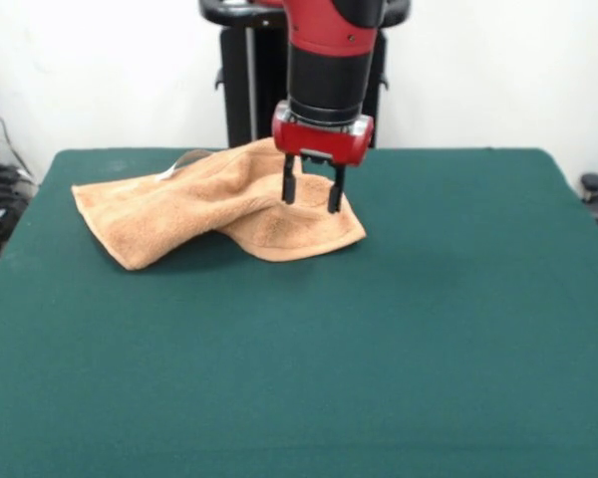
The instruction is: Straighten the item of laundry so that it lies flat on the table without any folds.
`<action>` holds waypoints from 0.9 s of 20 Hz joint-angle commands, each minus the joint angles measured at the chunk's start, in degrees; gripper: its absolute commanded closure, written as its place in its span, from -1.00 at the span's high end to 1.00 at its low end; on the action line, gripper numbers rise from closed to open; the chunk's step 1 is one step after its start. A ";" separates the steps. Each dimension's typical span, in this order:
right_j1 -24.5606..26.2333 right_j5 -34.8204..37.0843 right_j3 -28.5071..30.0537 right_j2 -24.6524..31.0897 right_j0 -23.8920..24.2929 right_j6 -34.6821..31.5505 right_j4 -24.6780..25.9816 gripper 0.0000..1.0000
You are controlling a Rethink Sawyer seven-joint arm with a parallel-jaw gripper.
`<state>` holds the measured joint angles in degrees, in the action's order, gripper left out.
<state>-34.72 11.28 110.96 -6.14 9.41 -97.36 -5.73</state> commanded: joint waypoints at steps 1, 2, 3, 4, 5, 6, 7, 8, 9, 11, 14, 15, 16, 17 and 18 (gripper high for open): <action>2.22 4.78 1.45 4.97 0.10 -4.45 2.84 1.00; 2.44 4.84 1.03 4.91 0.69 -3.85 3.34 1.00; 2.54 4.76 0.92 4.97 1.41 -3.23 3.91 1.00; 2.25 5.06 0.80 5.01 2.18 -2.53 4.55 1.00; 2.10 5.17 0.82 5.17 2.98 -1.88 5.12 1.00; 1.85 5.43 0.88 5.30 3.80 -1.30 5.70 1.00; 1.48 5.76 0.98 5.46 4.51 -0.90 6.30 1.00; 1.16 6.09 1.05 5.63 5.16 -0.57 6.85 1.00; 0.83 6.43 1.11 5.79 5.81 -0.24 7.39 1.00; 0.82 6.60 1.03 6.15 7.06 0.07 8.45 1.00; 0.94 7.04 0.39 6.53 7.82 -0.46 9.58 1.00; 1.03 7.10 0.23 6.58 7.86 -0.74 9.80 1.00; 1.06 7.05 0.20 6.69 7.92 -0.97 10.07 1.00; 1.12 7.12 0.11 6.77 7.98 -1.18 10.24 1.00; 1.26 6.97 0.09 6.85 8.07 -1.45 10.59 1.00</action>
<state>-35.13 12.00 110.94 -5.98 17.77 -97.36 2.28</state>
